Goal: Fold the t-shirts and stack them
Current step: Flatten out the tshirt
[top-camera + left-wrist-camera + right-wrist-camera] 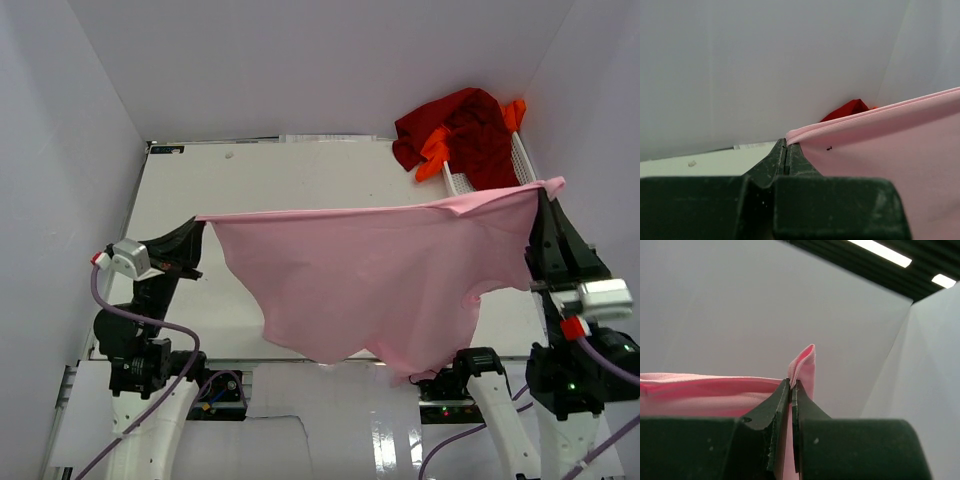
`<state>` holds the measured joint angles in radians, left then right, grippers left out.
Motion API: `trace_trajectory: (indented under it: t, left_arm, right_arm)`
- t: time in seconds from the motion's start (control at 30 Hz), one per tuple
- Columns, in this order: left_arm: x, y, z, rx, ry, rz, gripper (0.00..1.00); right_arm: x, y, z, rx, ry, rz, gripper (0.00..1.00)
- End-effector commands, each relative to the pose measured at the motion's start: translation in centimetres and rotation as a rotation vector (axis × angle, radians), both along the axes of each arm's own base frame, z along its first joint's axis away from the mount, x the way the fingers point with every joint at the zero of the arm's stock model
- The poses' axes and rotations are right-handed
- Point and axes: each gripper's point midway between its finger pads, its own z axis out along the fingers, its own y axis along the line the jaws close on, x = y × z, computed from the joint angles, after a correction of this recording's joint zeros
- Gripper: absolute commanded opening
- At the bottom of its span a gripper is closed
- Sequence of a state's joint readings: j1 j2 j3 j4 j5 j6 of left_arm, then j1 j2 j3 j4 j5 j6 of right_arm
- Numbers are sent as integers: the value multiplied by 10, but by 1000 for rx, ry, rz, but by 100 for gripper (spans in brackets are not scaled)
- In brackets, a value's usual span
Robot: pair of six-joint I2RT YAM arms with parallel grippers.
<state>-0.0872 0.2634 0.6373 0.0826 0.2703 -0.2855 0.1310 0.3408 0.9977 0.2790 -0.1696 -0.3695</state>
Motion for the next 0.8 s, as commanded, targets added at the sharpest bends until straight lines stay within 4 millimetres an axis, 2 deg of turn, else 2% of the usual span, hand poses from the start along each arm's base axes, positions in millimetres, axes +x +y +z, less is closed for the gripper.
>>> trace_trajectory:
  t: [0.0,0.1,0.27,0.43,0.63,0.77]
  left_arm:
    - [21,11,-32,-39,97,63,0]
    - [26,9,-29,-34,107,55,0]
    - [34,1,-41,-35,157,9,0]
    - [40,-5,-58,-26,203,-21,0]
    - [38,-5,-48,2,172,-13,0]
    - [45,-11,-46,41,193,-40,0]
  right_arm:
    - [71,-4,-33,76,156,-25,8]
    - [98,9,-55,80,237,44,8]
    - [115,28,-68,65,307,146,8]
    - [123,30,-78,41,328,141,8]
    - [115,37,-73,-4,301,163,8]
    - [129,42,-84,-10,364,184,8]
